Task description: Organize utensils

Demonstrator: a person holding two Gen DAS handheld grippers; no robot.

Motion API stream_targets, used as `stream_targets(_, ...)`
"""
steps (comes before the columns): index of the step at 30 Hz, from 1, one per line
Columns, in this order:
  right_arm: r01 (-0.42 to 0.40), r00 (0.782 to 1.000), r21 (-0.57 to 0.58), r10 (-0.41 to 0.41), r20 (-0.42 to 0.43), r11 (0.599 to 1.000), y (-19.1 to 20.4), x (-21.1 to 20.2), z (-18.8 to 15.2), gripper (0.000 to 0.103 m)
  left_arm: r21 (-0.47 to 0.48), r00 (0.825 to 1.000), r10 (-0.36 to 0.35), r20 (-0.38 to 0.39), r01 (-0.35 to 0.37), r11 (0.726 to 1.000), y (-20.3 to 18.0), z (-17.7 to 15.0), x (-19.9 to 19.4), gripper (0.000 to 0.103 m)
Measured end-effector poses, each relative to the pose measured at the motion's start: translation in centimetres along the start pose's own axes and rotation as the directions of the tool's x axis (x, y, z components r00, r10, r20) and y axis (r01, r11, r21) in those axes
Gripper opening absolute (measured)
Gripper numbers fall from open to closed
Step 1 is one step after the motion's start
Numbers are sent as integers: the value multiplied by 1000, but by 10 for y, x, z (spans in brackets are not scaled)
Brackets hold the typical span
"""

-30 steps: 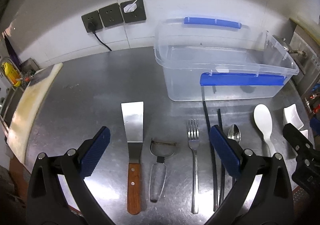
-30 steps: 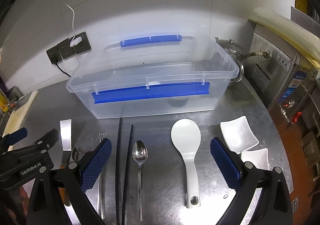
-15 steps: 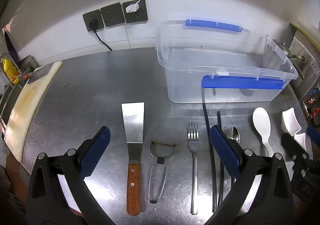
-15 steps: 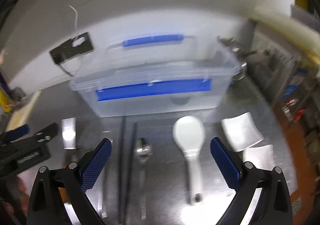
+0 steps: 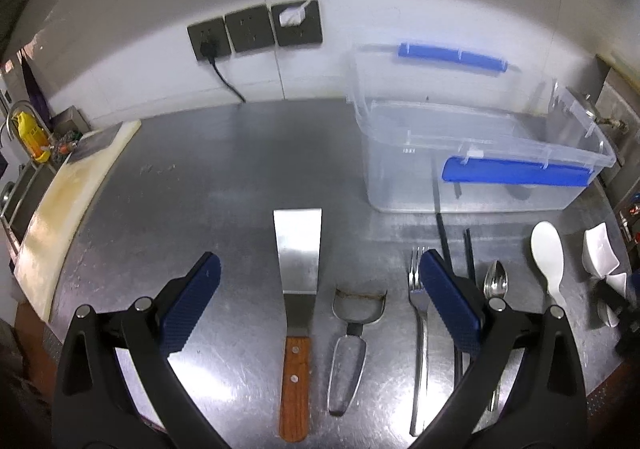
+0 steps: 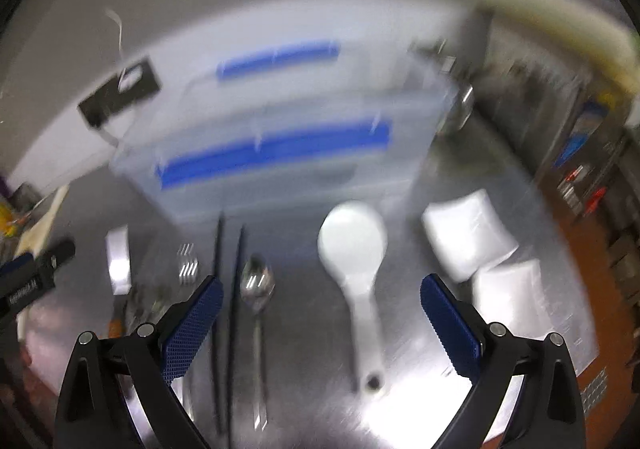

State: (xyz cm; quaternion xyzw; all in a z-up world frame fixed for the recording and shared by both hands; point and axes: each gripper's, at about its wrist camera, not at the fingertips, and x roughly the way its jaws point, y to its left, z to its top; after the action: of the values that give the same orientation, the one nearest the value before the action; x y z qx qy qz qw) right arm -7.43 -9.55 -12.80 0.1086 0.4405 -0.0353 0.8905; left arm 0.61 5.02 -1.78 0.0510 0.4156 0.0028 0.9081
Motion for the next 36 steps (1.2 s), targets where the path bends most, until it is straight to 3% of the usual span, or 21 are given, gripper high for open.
stream_targets(1, -13, 1000, -1, 13, -6, 1000, 0, 2, -2, 98, 20, 1000, -10, 21, 9, 1000, -1, -1, -3, 96)
stream_targets(4, 35, 996, 7, -35, 77, 999, 2, -8, -4, 98, 49, 999, -45, 5, 44, 998, -2, -2, 0, 96)
stream_targets(8, 7, 981, 133, -33, 192, 991, -10, -28, -2, 98, 40, 992, -120, -30, 121, 992, 0, -8, 6, 96)
stream_targets(11, 37, 975, 181, -75, 211, 983, -17, -33, -1, 98, 40, 967, -254, 36, 252, 967, 2, -19, -2, 96)
stream_targets(13, 28, 973, 198, -73, 220, 980, -21, -34, -2, 98, 43, 958, -283, 37, 281, 959, 2, -29, -7, 96)
stream_targets(15, -18, 978, 210, -27, 209, 977, -23, -31, -5, 98, 7, 981, -191, 34, 191, 982, 3, -40, -10, 96)
stream_targets(19, -18, 989, 185, -10, 146, 983, -11, -27, -17, 98, -117, 997, -78, -27, 75, 990, 14, -50, -8, 96)
stream_targets(25, 20, 976, 95, -40, 212, 995, 9, -44, -23, 98, -113, 997, -72, -4, 71, 991, 14, -47, -13, 96)
stream_targets(29, -47, 986, 81, 33, 162, 996, 13, -39, -25, 98, -79, 1000, 21, 0, -21, 997, 11, -45, -17, 96)
stream_targets(33, -60, 990, 76, 49, 134, 995, 17, -36, -26, 98, -69, 1000, 28, 7, -27, 997, 10, -42, -19, 96)
stream_targets(36, -124, 988, 69, 117, 100, 990, 22, -34, -28, 98, -63, 1000, 16, 6, -16, 998, 10, -41, -18, 96)
